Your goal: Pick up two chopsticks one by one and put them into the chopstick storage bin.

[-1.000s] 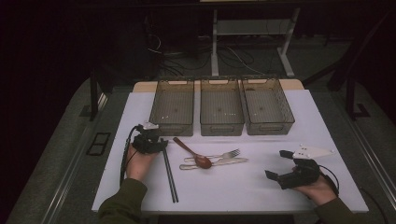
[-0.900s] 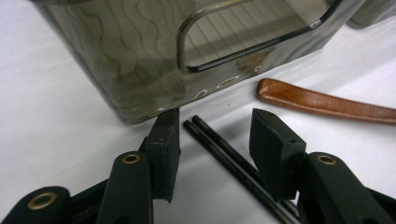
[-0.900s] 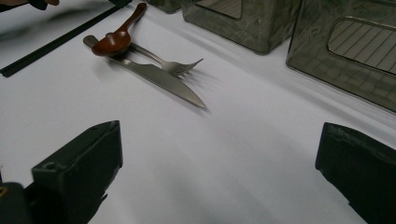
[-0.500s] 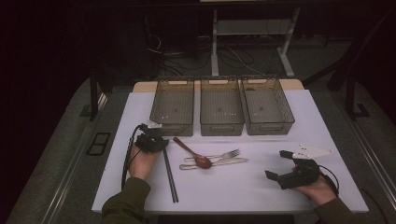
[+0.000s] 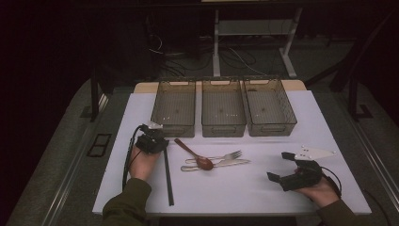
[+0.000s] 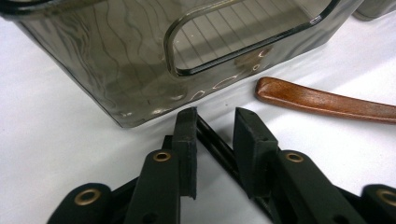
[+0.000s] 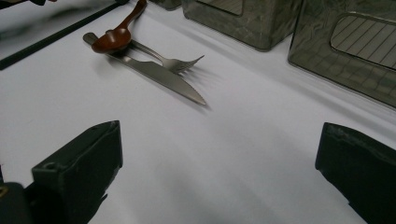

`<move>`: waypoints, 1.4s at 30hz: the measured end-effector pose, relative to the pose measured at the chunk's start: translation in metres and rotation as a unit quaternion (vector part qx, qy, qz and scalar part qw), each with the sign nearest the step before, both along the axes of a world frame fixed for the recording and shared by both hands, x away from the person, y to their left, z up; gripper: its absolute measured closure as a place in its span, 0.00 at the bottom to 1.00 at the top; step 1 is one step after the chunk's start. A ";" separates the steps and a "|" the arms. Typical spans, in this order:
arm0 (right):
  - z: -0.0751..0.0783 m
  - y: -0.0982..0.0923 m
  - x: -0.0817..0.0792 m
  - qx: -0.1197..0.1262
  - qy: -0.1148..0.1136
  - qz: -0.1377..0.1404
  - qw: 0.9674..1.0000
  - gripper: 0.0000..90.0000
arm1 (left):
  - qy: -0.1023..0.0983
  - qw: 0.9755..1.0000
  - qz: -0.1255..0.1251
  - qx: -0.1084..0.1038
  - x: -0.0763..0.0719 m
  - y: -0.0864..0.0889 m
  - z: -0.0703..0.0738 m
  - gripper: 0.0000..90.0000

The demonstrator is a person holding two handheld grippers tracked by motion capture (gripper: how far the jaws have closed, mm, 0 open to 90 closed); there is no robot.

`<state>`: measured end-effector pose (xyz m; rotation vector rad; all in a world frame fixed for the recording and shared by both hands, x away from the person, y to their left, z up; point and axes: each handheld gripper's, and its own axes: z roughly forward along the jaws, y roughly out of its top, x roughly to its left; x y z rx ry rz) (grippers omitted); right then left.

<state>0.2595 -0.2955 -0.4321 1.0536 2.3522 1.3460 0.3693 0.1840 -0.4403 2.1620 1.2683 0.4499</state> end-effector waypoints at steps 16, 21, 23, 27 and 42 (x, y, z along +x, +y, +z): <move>0.000 0.000 0.000 0.000 0.002 0.000 1.000 0.00 | -0.003 1.000 -0.014 -0.007 0.000 0.002 0.000 0.89; 0.000 0.000 0.000 0.000 0.002 0.001 1.000 0.00 | -0.003 0.999 -0.030 -0.021 0.000 0.001 -0.001 0.89; 0.000 0.000 0.000 0.000 0.002 0.001 1.000 0.00 | 0.000 0.999 -0.042 -0.027 0.000 -0.001 -0.002 0.90; 0.000 0.000 0.000 0.000 0.001 0.001 1.000 0.00 | 0.000 0.998 -0.060 -0.027 -0.001 -0.007 -0.002 0.90; 0.001 -0.001 -0.001 0.002 -0.001 0.003 1.000 0.00 | -0.032 0.996 -0.071 -0.046 -0.013 -0.001 0.013 0.74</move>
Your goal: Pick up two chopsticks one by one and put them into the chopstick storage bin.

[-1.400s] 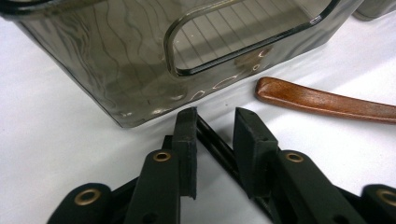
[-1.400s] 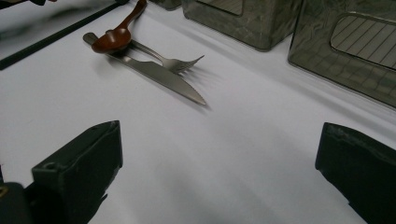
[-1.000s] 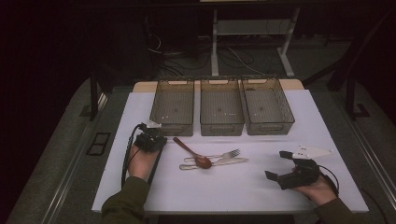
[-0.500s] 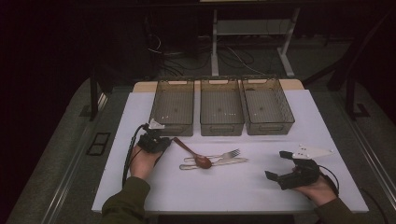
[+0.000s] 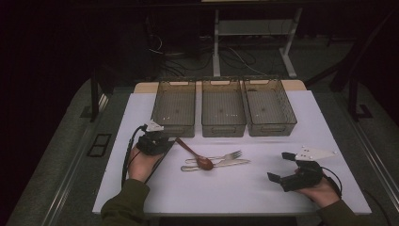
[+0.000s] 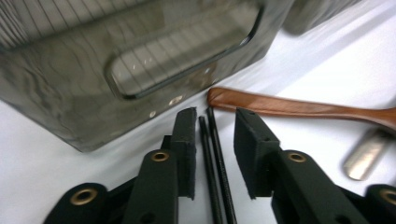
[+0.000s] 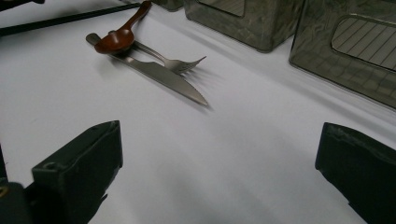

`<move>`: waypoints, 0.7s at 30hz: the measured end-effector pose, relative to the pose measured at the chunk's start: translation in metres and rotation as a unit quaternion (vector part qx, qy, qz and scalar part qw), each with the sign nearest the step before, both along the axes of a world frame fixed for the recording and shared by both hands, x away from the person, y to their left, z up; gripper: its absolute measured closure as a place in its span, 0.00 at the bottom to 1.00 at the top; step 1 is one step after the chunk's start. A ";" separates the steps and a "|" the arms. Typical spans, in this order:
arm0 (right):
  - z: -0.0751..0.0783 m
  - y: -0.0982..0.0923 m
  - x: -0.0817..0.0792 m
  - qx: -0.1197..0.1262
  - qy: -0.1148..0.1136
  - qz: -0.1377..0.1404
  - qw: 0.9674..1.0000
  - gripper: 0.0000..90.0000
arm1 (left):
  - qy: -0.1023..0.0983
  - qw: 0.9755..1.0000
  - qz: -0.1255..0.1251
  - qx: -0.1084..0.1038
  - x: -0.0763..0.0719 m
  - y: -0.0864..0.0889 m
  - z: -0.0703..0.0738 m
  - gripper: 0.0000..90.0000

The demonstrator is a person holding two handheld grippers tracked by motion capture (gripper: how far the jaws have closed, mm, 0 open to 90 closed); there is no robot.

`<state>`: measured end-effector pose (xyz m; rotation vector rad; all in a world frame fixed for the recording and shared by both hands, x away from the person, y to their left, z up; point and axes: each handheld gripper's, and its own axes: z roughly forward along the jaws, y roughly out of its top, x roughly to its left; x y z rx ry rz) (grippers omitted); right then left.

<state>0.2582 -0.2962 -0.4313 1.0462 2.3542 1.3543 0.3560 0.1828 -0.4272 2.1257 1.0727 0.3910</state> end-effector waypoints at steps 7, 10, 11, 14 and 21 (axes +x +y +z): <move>0.000 0.000 0.000 0.001 0.000 0.001 1.000 0.00 | -0.007 0.999 -0.029 -0.030 -0.017 0.007 0.008 0.58; -0.001 0.001 0.000 0.003 -0.002 0.002 1.000 0.00 | -0.009 0.998 -0.042 -0.045 -0.025 0.012 0.011 0.54; -0.001 0.001 0.000 0.004 -0.001 0.002 1.000 0.00 | -0.012 0.998 -0.042 -0.053 -0.027 0.012 0.012 0.52; -0.003 0.002 -0.002 0.003 0.002 0.009 1.000 0.00 | -0.018 0.997 -0.054 -0.060 -0.034 0.017 0.014 0.47; -0.008 0.004 0.001 -0.004 0.009 0.010 1.000 0.00 | -0.024 0.995 -0.061 -0.071 -0.053 0.028 0.015 0.41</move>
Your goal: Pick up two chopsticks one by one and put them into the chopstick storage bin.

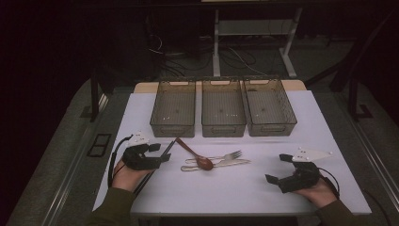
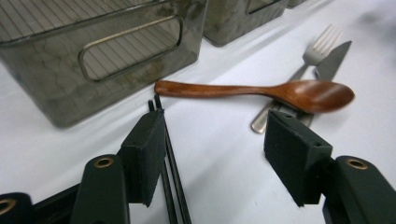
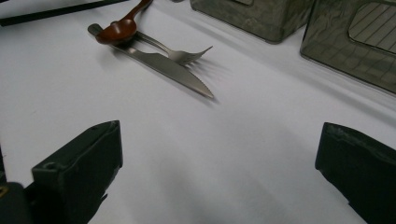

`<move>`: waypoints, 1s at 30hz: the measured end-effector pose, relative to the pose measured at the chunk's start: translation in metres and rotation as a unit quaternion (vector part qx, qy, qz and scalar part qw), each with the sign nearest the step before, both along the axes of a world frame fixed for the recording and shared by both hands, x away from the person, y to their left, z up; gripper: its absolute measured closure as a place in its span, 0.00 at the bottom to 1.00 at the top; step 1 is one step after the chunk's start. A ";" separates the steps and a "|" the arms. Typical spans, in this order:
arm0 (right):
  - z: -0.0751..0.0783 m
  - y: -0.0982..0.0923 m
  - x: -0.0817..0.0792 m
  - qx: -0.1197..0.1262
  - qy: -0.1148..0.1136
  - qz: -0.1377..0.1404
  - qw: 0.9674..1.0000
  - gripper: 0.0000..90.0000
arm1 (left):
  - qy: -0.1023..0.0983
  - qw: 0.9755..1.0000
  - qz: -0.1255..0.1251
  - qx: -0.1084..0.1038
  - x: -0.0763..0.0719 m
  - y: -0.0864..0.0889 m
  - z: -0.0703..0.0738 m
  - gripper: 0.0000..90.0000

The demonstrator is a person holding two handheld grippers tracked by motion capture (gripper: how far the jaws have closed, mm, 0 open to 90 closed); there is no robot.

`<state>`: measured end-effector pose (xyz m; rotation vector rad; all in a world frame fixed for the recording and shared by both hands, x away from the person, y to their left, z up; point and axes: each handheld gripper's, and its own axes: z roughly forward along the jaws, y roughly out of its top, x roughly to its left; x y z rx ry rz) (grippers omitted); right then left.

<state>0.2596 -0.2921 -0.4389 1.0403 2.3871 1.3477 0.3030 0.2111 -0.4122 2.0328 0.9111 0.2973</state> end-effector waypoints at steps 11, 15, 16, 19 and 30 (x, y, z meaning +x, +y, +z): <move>-0.001 0.001 0.001 -0.002 0.001 0.000 1.000 0.00 | -0.012 1.000 0.009 -0.001 -0.025 0.018 -0.004 0.43; -0.001 0.000 0.001 -0.003 0.001 0.000 1.000 0.00 | -0.012 1.000 0.027 0.001 -0.038 0.030 -0.007 0.51; -0.001 0.000 0.001 -0.004 0.001 0.000 1.000 0.00 | -0.010 0.999 0.032 0.001 -0.042 0.034 -0.008 0.53; 0.000 0.001 0.001 -0.003 0.000 0.000 1.000 0.00 | -0.007 0.999 0.041 0.001 -0.049 0.041 -0.010 0.60; 0.000 0.000 0.001 -0.004 -0.001 -0.002 1.000 0.00 | 0.027 0.998 0.052 0.009 -0.053 0.051 -0.019 0.80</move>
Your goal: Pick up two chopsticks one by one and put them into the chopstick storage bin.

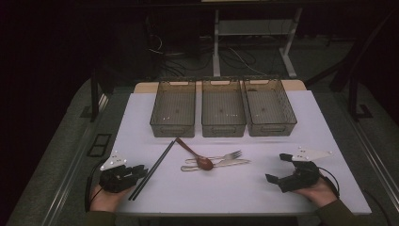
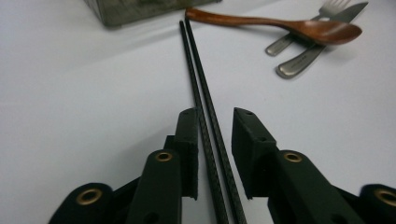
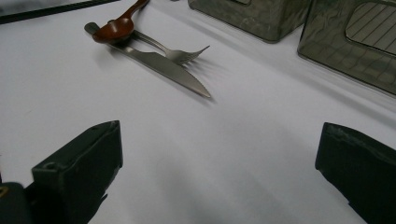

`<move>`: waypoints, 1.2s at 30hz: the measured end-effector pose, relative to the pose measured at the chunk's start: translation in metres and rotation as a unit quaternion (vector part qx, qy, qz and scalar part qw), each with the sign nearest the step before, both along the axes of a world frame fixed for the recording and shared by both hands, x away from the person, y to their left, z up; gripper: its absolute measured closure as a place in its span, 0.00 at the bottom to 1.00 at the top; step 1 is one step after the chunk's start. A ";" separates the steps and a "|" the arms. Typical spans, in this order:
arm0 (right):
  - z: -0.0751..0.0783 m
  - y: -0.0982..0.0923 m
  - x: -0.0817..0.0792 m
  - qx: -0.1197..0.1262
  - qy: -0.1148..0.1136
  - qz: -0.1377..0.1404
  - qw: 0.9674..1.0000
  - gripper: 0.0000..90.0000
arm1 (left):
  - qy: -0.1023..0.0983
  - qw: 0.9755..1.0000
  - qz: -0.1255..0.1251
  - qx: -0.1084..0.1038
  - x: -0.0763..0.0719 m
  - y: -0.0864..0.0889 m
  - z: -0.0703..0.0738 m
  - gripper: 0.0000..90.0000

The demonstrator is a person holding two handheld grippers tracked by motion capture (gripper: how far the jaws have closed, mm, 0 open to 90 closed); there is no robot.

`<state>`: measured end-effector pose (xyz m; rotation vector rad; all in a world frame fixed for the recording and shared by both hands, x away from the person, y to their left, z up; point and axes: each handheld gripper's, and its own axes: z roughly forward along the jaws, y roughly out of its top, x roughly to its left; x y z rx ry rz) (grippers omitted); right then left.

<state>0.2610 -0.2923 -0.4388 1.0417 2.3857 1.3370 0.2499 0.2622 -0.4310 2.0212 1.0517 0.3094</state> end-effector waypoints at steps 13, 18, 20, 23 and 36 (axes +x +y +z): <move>0.000 0.000 0.000 0.000 -0.001 0.000 1.000 0.00 | 0.030 0.999 -0.001 0.012 0.004 -0.001 -0.009 0.88; 0.000 -0.001 0.000 0.001 -0.003 -0.001 1.000 0.00 | 0.035 0.999 -0.001 0.018 0.005 -0.002 -0.011 0.89; 0.000 -0.001 0.000 0.001 -0.003 -0.001 1.000 0.00 | 0.036 0.999 -0.002 0.018 0.005 -0.003 -0.011 0.89; 0.000 -0.001 0.000 0.001 -0.002 -0.001 1.000 0.00 | 0.038 0.999 -0.003 0.027 0.006 -0.003 -0.012 0.89; 0.001 -0.001 0.000 -0.001 -0.003 -0.002 1.000 0.00 | 0.034 0.999 0.009 0.040 0.006 -0.004 -0.014 0.93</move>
